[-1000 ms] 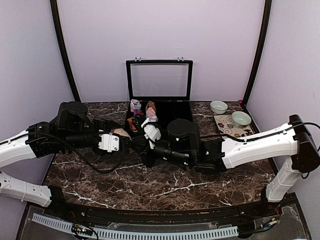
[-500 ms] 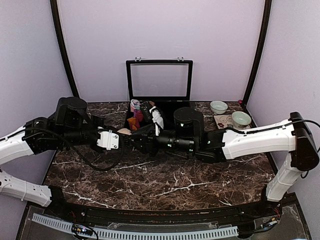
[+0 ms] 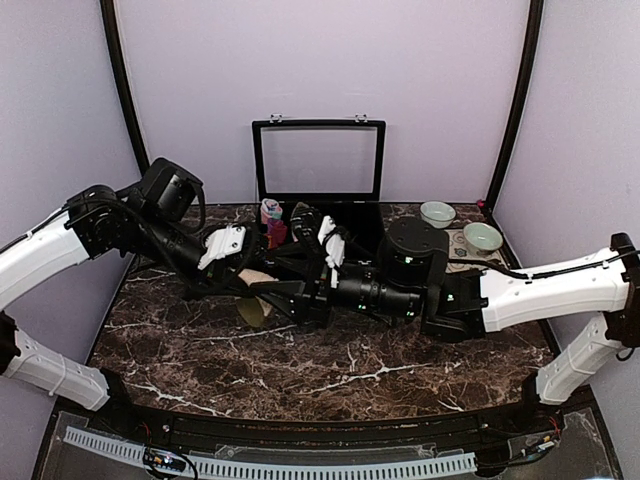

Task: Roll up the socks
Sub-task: Roll the sock.

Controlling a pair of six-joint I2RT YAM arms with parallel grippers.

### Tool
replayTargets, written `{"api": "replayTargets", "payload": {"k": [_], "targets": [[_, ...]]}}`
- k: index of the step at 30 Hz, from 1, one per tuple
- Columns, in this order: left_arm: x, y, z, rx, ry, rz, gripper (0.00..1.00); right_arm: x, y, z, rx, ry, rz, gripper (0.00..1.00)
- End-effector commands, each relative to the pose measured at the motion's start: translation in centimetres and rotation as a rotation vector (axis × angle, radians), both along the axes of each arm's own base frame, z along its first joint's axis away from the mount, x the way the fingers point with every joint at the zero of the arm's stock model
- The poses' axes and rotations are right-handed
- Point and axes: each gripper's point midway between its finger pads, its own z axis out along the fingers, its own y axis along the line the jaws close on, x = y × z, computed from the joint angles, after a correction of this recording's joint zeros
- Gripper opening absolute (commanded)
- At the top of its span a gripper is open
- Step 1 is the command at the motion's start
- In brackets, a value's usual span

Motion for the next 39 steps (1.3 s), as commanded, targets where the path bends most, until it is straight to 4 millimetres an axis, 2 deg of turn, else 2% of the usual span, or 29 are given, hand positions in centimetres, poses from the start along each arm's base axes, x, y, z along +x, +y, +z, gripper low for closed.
{"api": "replayTargets", "payload": {"k": [1, 4, 9, 14, 23, 26, 28, 31, 33, 36, 39], "targets": [[-2.9, -0.1, 2.3, -0.079, 0.261, -0.049, 0.00, -1.0, -0.2, 0.6, -0.004, -0.059, 0.033, 0.60], [-4.4, -0.3, 3.4, -0.117, 0.330, -0.118, 0.00, -0.4, -0.6, -0.4, -0.017, -0.040, -0.012, 0.57], [-6.3, -0.5, 5.0, -0.159, 0.399, -0.217, 0.00, 0.5, -0.5, -0.6, -0.010, -0.019, -0.056, 0.52], [-7.5, -0.6, 6.5, -0.189, 0.464, -0.270, 0.00, 0.0, -0.4, -0.1, 0.007, -0.036, -0.027, 0.55], [-5.7, -0.8, 4.7, -0.142, 0.402, -0.197, 0.00, -1.6, 0.1, 0.3, 0.008, -0.001, 0.070, 0.61], [-3.6, -0.9, 3.4, -0.098, 0.323, -0.113, 0.00, -2.0, 0.3, 0.5, 0.018, 0.040, 0.103, 0.62], [-2.5, -0.7, 3.0, -0.074, 0.269, -0.077, 0.00, -1.8, 0.5, 0.6, 0.020, 0.063, 0.096, 0.63], [-2.0, -0.7, 3.3, -0.079, 0.241, -0.063, 0.00, -0.9, 1.3, -0.5, -0.042, 0.083, 0.058, 0.64], [-1.6, -0.7, 3.2, -0.072, 0.229, -0.044, 0.00, -0.8, 1.5, -0.8, -0.048, 0.091, 0.056, 0.69], [-2.6, -0.7, 3.9, -0.094, 0.249, -0.086, 0.00, 0.3, 1.4, -1.7, -0.087, 0.084, -0.009, 0.67], [-4.3, -0.6, 4.7, -0.122, 0.298, -0.154, 0.00, 1.3, 0.9, -2.2, -0.104, 0.056, -0.069, 0.55]]}}
